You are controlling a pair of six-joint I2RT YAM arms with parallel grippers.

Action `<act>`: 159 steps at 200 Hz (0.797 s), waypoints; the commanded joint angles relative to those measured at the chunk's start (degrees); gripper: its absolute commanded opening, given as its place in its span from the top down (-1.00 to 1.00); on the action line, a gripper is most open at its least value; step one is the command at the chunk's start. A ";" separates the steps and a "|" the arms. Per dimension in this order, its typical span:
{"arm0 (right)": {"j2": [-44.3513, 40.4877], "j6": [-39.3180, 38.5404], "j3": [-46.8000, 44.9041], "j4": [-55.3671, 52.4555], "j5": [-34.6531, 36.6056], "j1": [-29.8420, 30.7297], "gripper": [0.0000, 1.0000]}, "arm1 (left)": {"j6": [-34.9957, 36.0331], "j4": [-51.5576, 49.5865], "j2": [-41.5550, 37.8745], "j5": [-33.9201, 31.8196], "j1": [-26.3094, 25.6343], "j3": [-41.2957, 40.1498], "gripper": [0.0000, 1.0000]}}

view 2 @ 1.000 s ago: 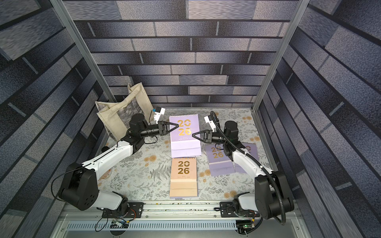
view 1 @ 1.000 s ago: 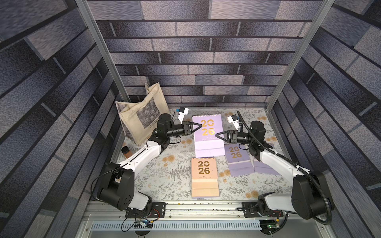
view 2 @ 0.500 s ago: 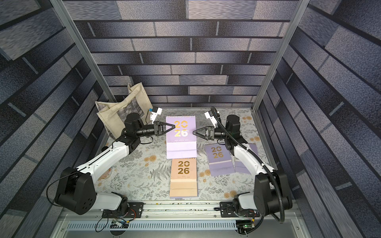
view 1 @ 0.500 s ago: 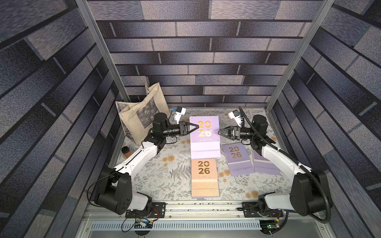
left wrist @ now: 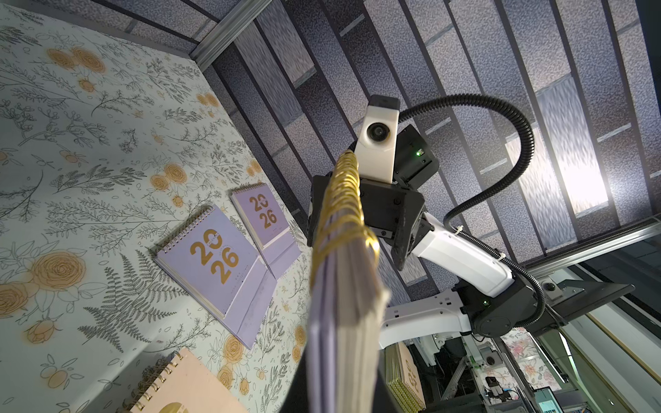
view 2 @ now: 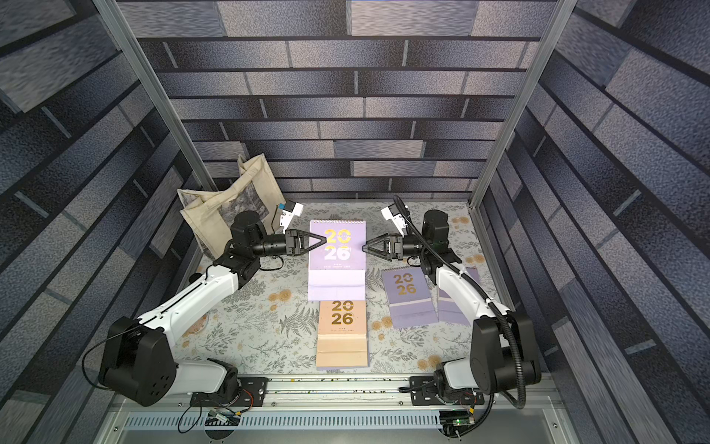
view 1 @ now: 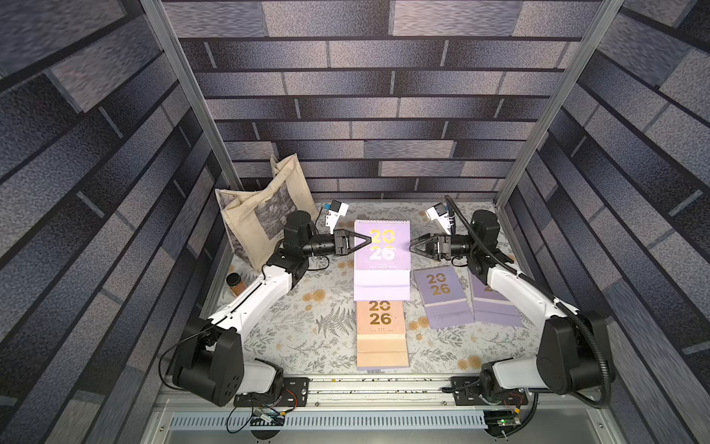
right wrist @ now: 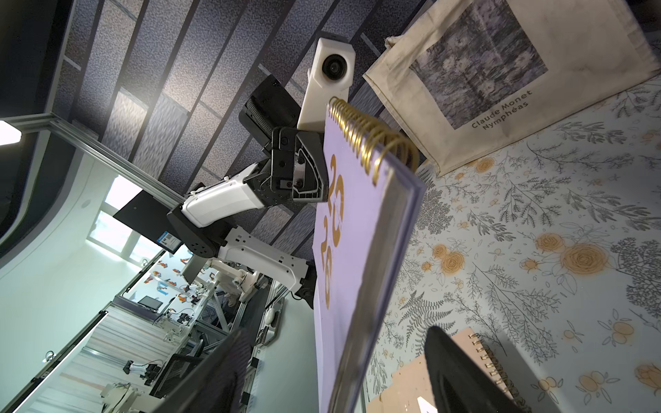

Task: Stack the calendars
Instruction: Place the calendar at the calendar.

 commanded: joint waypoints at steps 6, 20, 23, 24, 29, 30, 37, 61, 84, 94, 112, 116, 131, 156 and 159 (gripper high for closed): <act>-0.59 -2.04 1.47 0.51 -2.32 0.10 -0.54 | -0.12 3.62 -1.00 1.37 0.08 0.57 1.00; -0.42 -2.15 1.73 0.44 -2.66 0.34 -0.38 | -1.06 5.00 -0.63 1.27 -0.03 0.24 1.00; -0.34 -2.22 1.81 0.44 -2.75 0.44 -0.36 | -1.16 5.28 -0.61 1.18 -0.01 0.22 1.00; -0.31 -2.26 1.82 0.44 -2.77 0.55 -0.35 | -1.22 5.37 -0.57 1.15 -0.05 0.26 1.00; -0.16 -2.35 1.92 0.42 -2.75 0.70 -0.33 | -1.39 5.81 -0.53 1.13 -0.11 0.19 1.00; -0.14 -2.37 1.92 0.39 -2.77 0.72 -0.33 | -1.42 5.95 -0.57 1.17 -0.14 0.21 1.00; 0.08 -2.45 2.00 0.44 -2.69 1.04 -0.32 | -1.67 6.43 -0.35 1.08 -0.22 0.20 1.00; 0.98 -2.67 2.35 0.74 -2.21 2.15 -0.26 | -2.59 8.08 0.08 1.19 -0.82 0.21 1.00; 1.69 -2.75 3.39 0.97 -2.18 3.02 -0.25 | -2.51 8.31 0.27 1.24 -1.37 0.22 1.00; 2.11 -2.77 4.06 0.96 -2.29 3.34 -0.23 | -2.51 8.52 0.35 1.25 -1.58 0.08 1.00; 2.93 -2.75 5.22 0.92 -2.35 3.81 -0.17 | -2.59 8.62 0.53 1.16 -1.87 0.06 1.00; 3.09 -2.89 5.49 0.95 -2.24 3.89 -0.16 | -2.61 8.62 0.60 1.20 -1.92 0.04 1.00; 3.70 -2.74 6.50 0.96 -2.28 4.29 -0.09 | -2.62 8.69 0.62 1.10 -2.13 -0.03 1.00; 4.39 -2.70 7.00 0.82 -2.36 5.07 0.13 | -2.59 8.77 0.71 0.84 -2.29 -0.08 1.00; 4.45 -2.69 7.00 0.87 -2.31 5.11 0.16 | -2.54 8.79 0.71 0.84 -2.29 -0.14 1.00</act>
